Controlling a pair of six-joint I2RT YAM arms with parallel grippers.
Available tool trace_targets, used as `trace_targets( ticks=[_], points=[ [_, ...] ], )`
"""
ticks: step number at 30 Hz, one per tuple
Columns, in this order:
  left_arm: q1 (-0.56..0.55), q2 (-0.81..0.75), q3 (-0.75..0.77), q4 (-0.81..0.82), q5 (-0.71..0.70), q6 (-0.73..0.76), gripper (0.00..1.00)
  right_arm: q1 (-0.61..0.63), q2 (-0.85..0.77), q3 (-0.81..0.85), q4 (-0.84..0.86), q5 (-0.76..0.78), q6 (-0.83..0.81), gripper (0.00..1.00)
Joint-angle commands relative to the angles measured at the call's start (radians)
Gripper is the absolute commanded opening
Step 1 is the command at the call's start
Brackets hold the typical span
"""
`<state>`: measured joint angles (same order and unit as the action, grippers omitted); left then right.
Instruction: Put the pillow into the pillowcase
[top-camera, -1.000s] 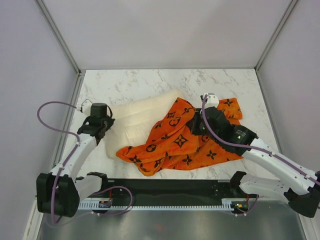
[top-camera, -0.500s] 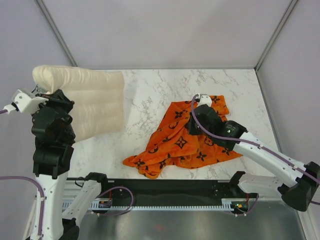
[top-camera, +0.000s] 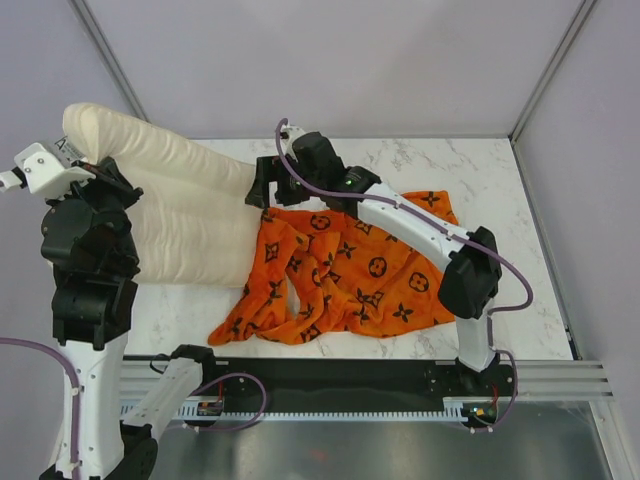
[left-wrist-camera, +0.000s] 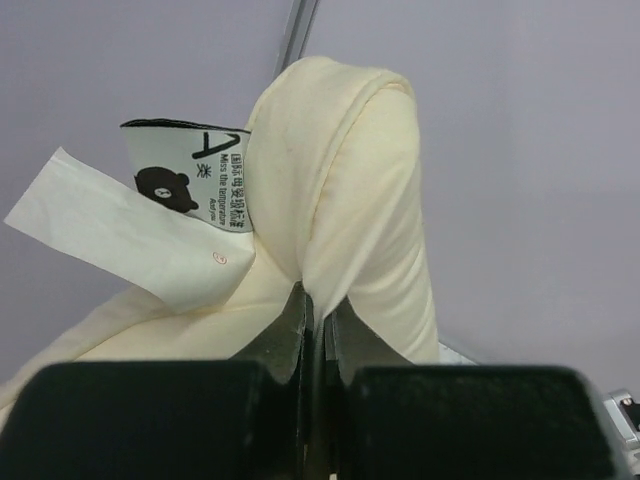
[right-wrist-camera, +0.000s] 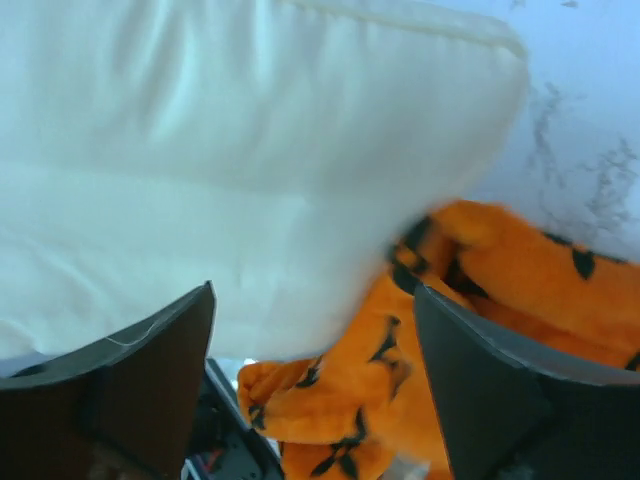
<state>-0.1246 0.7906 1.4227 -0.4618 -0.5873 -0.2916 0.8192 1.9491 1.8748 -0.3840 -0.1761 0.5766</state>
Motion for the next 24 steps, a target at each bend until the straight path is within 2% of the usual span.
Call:
trace_targets(
  ticks=[1,3,6,9,11,13,18,24],
  points=[
    [0.0,-0.028,0.091,0.213,0.024,0.094,0.02,-0.018,-0.028,0.094,0.037,-0.097,-0.056,0.98],
    [0.0,-0.053,0.079,0.225,0.009,0.135,0.02,-0.069,-0.113,0.035,0.008,-0.056,-0.075,0.98],
    [0.0,-0.077,0.074,0.242,0.007,0.15,0.02,-0.161,-0.269,-0.179,-0.01,-0.02,-0.077,0.98],
    [0.0,-0.096,0.094,0.242,0.049,0.141,0.02,-0.319,-0.444,-0.464,-0.07,0.136,-0.098,0.98],
    [0.0,-0.096,0.116,0.23,0.078,0.118,0.02,-0.365,-0.545,-0.563,-0.095,0.261,-0.103,0.98],
    [0.0,-0.093,0.128,0.215,0.148,0.053,0.02,-0.417,-0.613,-0.682,-0.122,0.317,-0.093,0.98],
    [0.0,-0.083,0.13,0.181,0.37,-0.122,0.02,-0.489,-0.656,-0.868,-0.128,0.447,-0.02,0.98],
    [0.0,-0.096,0.098,0.183,0.471,-0.188,0.02,-0.522,-0.507,-0.87,-0.109,0.526,0.026,0.98]
  ],
)
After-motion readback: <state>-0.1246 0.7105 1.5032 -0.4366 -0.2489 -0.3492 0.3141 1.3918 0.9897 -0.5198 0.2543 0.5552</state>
